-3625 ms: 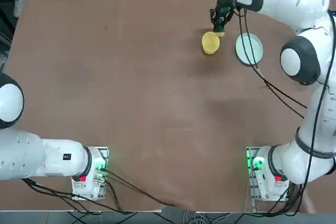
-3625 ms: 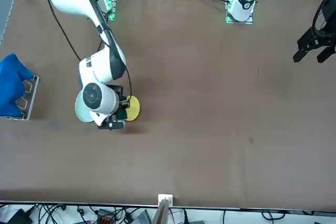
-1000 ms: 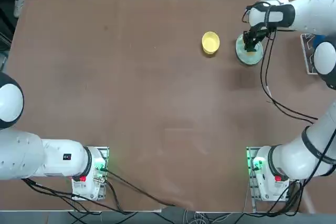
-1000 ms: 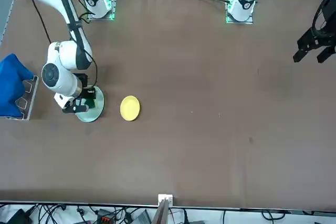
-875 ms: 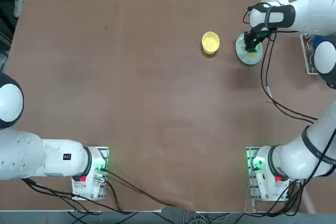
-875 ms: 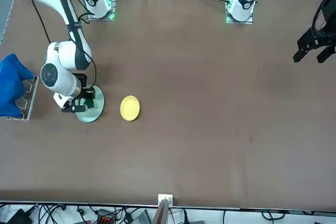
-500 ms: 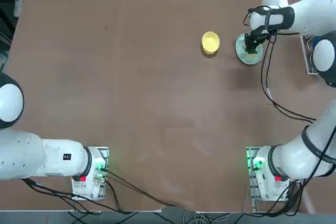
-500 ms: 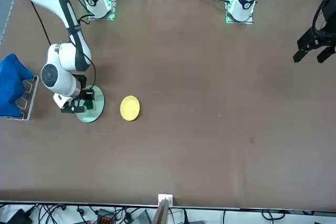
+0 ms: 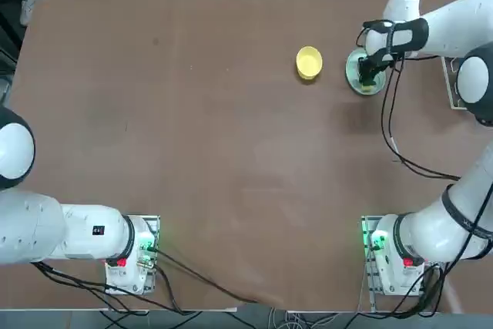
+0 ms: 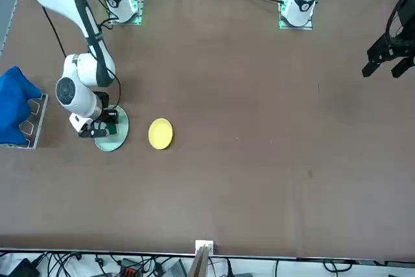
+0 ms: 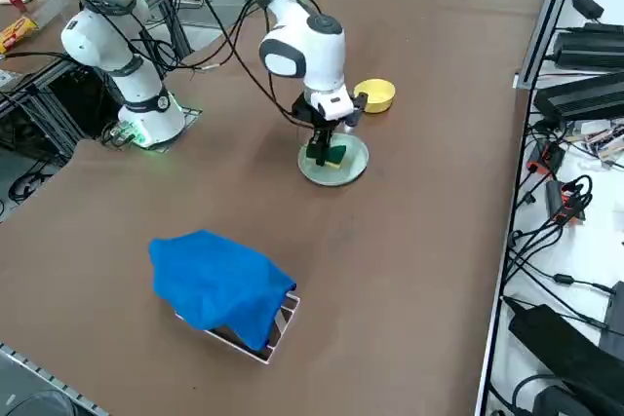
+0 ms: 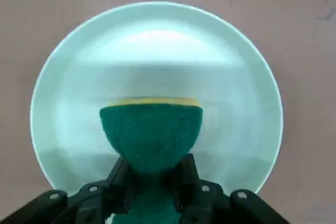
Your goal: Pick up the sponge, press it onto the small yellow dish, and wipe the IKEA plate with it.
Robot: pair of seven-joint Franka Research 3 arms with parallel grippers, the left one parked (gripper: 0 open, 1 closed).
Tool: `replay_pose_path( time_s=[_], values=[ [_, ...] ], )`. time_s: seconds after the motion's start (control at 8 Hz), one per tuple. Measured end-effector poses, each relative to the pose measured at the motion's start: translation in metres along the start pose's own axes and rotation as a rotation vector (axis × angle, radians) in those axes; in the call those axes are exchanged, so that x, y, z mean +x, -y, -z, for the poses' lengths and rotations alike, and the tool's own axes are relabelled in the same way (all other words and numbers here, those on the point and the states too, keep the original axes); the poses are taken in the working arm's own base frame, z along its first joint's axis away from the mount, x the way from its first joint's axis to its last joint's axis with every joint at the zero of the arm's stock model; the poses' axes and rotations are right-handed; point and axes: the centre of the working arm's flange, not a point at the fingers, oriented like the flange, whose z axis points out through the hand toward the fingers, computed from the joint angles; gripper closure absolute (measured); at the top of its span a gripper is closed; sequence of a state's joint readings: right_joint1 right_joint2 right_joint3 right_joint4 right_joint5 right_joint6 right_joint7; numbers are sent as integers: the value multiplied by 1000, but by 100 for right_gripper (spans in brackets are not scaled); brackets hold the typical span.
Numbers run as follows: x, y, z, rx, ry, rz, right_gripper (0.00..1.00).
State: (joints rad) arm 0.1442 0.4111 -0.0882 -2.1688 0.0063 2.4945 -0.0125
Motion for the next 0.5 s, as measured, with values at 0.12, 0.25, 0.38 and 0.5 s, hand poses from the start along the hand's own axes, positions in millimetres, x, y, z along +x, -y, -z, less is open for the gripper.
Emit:
replay_pose_path(
  time_s=[0.12,0.25,0.38,0.5],
  values=[
    [-1,-4,-1,1,-1,7,61],
    [-2,-11,-1,2,-1,18,61],
    [-2,-21,-2,3,-1,27,61],
    [-2,-32,-2,4,-3,37,61]
  ],
)
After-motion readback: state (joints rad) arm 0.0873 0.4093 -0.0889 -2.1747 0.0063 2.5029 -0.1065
